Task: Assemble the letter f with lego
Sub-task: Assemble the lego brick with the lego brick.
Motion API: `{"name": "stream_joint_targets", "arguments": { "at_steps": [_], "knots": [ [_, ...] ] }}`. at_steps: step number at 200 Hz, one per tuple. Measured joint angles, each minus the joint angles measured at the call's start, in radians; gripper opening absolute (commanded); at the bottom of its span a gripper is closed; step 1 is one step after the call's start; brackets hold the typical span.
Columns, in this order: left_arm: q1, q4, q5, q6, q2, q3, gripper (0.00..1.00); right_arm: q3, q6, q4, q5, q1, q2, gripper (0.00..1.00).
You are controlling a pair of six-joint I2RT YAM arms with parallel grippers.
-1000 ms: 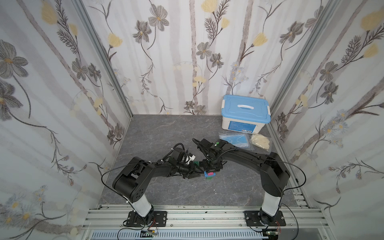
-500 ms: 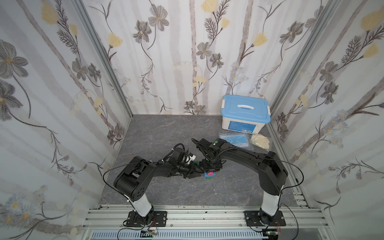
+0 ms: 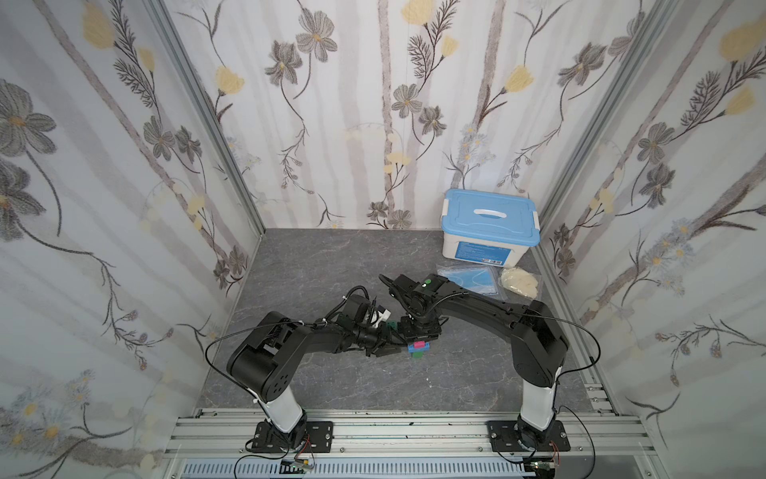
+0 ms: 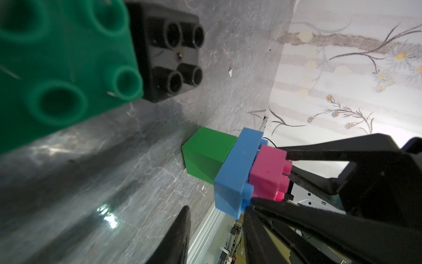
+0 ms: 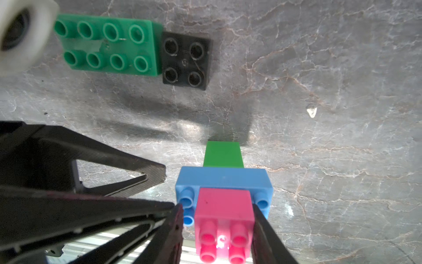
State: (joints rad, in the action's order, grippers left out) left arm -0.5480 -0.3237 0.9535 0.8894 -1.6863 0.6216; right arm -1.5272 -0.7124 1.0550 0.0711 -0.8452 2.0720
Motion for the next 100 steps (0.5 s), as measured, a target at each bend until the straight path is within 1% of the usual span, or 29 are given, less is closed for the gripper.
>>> {"name": "stream_joint_targets", "arguments": {
  "at_steps": [58, 100],
  "knots": [
    [0.0, 0.009, -0.007, -0.008, 0.008, 0.001, 0.41, -0.016, 0.004, 0.023, -0.023, 0.0, 0.002, 0.48],
    [0.0, 0.024, -0.011, -0.018, 0.014, 0.001, 0.4, -0.016, 0.006, 0.03, -0.023, 0.0, -0.003, 0.45]
  ]
}}
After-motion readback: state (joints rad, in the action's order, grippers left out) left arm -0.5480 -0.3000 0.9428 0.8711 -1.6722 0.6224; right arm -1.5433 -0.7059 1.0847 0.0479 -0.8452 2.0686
